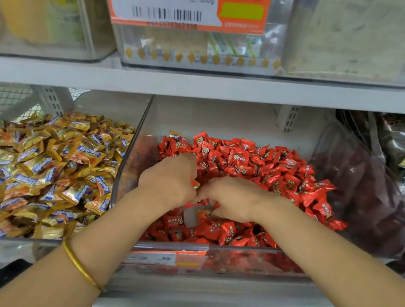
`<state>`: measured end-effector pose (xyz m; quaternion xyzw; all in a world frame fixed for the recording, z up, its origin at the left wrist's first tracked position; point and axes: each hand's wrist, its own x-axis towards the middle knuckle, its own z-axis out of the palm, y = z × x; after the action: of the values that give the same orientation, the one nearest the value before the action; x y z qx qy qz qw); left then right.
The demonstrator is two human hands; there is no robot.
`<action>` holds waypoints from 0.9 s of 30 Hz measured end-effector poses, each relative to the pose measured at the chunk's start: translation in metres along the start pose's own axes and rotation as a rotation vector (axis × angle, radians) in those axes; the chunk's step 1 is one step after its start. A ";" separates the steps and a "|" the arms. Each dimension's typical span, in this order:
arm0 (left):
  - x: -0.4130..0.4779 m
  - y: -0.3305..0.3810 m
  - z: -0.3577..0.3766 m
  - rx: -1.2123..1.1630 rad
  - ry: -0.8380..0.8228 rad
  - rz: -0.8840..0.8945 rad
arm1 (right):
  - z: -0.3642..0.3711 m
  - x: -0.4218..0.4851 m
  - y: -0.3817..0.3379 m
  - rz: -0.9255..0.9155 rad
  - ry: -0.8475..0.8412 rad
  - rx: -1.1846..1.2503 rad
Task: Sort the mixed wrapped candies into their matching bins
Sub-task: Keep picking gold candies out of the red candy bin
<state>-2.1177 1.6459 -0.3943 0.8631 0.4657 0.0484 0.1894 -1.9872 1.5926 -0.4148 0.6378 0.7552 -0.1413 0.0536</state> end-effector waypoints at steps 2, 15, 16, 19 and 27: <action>-0.002 0.001 -0.001 0.032 0.012 0.004 | 0.000 -0.003 -0.003 -0.024 -0.019 -0.060; -0.002 0.001 -0.002 -0.180 0.249 0.036 | 0.001 -0.013 0.005 0.066 0.289 0.435; 0.000 0.001 -0.002 -0.245 0.254 0.039 | -0.002 -0.015 0.004 0.099 0.347 0.550; -0.001 0.004 -0.004 -0.637 0.119 -0.011 | -0.010 -0.024 0.003 0.167 0.410 0.946; -0.009 0.016 -0.014 -1.274 -0.310 -0.162 | -0.013 -0.033 -0.002 0.118 0.594 1.207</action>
<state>-2.1137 1.6350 -0.3743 0.5414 0.3769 0.1751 0.7309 -1.9823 1.5647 -0.3935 0.6078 0.4904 -0.3539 -0.5146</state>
